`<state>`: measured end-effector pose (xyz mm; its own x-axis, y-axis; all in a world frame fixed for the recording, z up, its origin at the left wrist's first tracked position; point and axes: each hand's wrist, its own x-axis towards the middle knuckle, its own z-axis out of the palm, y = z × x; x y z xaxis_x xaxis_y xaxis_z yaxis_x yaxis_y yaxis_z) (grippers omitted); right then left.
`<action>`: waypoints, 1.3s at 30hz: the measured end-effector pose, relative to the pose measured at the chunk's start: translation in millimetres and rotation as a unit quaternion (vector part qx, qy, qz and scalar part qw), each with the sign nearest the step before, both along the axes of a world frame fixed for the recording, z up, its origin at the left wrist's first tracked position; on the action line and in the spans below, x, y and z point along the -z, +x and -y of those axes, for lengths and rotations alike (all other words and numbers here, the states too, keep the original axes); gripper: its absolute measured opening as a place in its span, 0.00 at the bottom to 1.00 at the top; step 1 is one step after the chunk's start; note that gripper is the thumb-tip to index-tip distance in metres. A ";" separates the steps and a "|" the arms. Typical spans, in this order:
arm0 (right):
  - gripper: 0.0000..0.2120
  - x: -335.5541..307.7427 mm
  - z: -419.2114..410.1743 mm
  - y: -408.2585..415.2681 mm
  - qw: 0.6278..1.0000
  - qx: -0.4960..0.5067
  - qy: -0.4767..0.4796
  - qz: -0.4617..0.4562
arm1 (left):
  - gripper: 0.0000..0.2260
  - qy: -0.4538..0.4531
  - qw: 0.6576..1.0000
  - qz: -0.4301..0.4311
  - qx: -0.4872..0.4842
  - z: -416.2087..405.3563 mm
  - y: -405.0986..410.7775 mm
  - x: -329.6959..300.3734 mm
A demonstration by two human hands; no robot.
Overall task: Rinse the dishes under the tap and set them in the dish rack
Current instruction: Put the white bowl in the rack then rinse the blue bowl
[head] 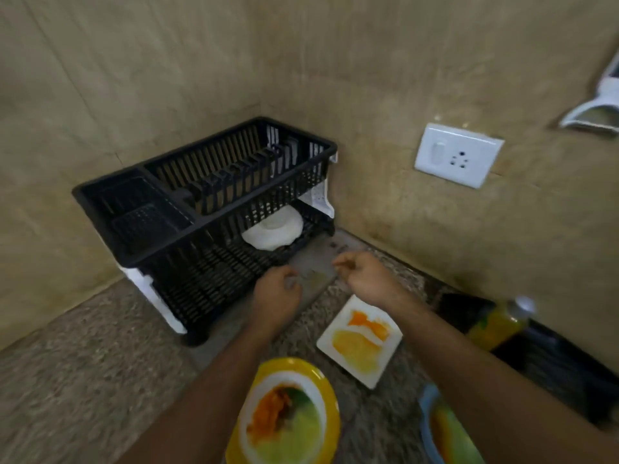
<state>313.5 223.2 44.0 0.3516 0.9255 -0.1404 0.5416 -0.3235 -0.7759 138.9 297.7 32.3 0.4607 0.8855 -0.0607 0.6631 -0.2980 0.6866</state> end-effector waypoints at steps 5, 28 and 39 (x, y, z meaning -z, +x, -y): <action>0.08 -17.6 136.8 -3.1 0.998 0.059 0.000 -0.005 | 0.13 -0.030 0.999 0.026 0.026 114.2 -15.3 -11.3; 0.13 79.6 321.4 1.6 0.952 0.279 -0.129 0.012 | 0.23 -0.213 0.963 -0.046 0.157 231.1 43.9 52.7; 0.09 72.2 392.3 -17.5 0.939 0.333 -0.090 -0.006 | 0.06 -0.279 0.934 0.009 0.224 271.1 49.2 49.3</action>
<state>296.0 -169.0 -28.3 0.8409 0.4626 -0.2808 0.1653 -0.7137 -0.6807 188.1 26.6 -17.0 0.7826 0.4367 -0.4436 0.5446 -0.1352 0.8277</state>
